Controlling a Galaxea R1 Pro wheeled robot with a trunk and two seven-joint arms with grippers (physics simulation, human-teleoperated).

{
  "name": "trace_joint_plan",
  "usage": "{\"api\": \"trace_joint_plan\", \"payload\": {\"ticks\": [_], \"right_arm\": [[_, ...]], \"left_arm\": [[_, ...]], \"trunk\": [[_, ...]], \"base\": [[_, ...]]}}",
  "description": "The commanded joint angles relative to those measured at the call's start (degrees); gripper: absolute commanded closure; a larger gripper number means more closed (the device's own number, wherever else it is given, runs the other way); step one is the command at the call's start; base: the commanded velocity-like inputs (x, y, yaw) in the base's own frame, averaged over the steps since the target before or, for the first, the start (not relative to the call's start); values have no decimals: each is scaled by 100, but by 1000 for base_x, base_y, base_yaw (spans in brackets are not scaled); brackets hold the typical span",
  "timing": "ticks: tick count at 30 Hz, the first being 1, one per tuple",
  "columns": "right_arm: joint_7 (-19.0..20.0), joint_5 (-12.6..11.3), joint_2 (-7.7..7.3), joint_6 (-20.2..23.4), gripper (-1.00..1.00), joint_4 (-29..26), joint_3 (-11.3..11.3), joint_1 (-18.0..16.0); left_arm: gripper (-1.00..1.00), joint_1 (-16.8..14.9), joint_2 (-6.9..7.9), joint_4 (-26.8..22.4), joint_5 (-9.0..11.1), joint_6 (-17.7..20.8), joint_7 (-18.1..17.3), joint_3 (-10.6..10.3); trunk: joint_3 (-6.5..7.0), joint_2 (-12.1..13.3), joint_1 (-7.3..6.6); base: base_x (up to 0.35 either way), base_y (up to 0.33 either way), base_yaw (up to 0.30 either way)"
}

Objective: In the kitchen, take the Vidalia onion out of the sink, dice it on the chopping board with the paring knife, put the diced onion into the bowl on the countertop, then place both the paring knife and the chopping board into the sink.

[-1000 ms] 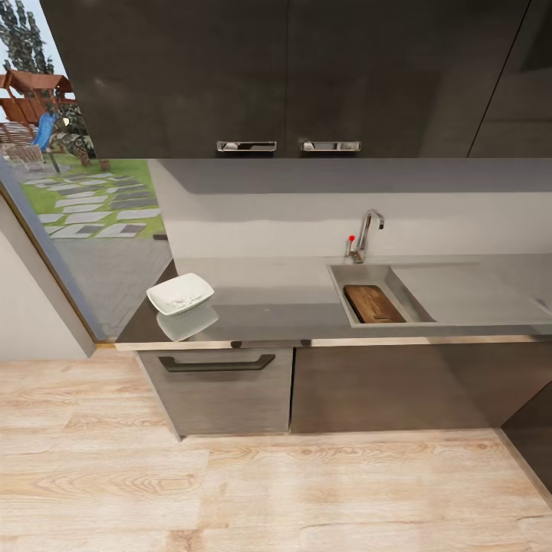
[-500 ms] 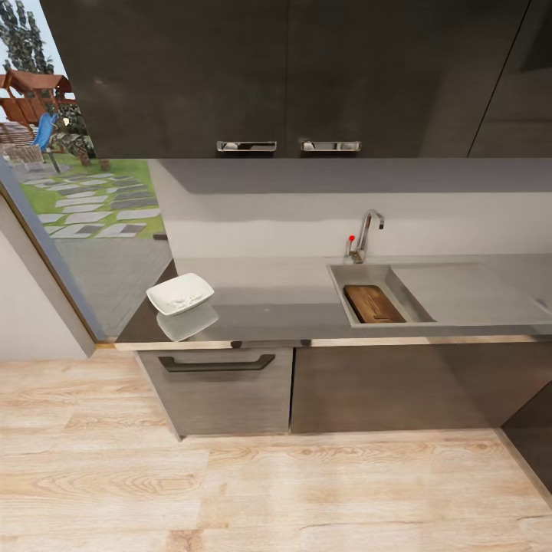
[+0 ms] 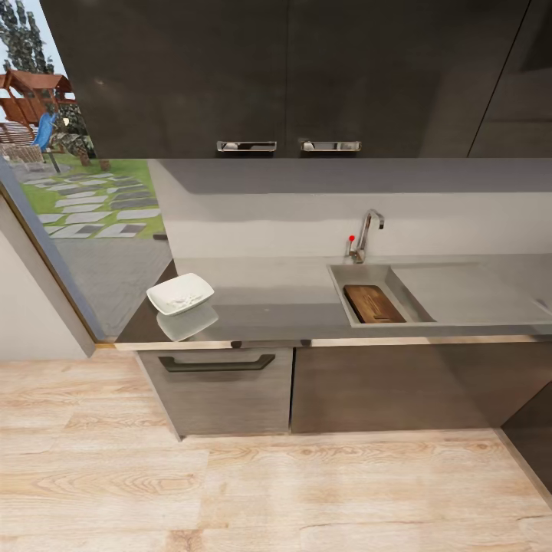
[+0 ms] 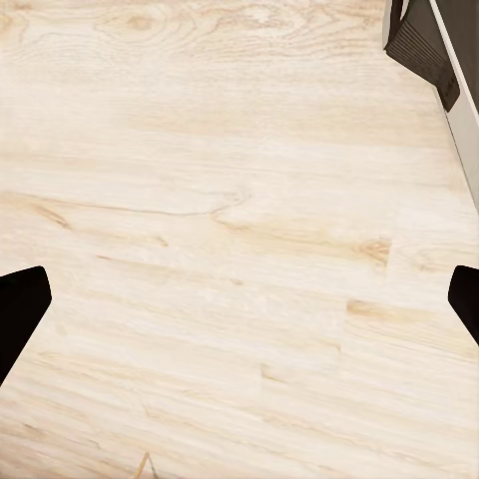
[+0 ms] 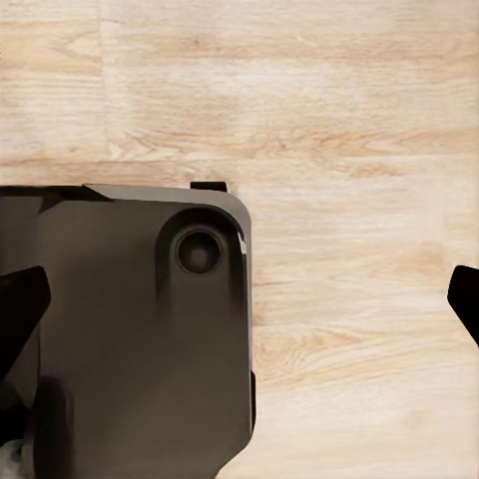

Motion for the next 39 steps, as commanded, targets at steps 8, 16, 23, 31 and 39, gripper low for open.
{"api": "trace_joint_plan", "payload": {"ticks": [8, 16, 23, 31, 39], "right_arm": [[-12, -59, 6, -20, -100, 4, 51, -4], [-13, -59, 4, -20, -100, 4, 51, -4], [-13, -59, 6, -20, -100, 5, 51, -4], [-14, -59, 3, -20, -100, 4, 51, -4], [-14, -59, 4, -20, -100, 4, 51, -4]], "left_arm": [[-100, 3, 1, -12, 60, -7, 16, -51], [-100, 3, 1, -12, 60, -7, 16, -51], [-100, 3, 1, -12, 60, -7, 16, -51], [-100, 3, 1, -12, 60, -7, 16, -51], [-100, 3, 1, -12, 60, -7, 16, -51]], "trunk": [[-10, -10, 3], [-10, -10, 3], [-10, -10, 3], [-10, -10, 3], [-10, -10, 3]], "base": [[0, 0, 0], [0, 0, 0], [0, 0, 0], [0, 0, 0], [0, 0, 0]]}}
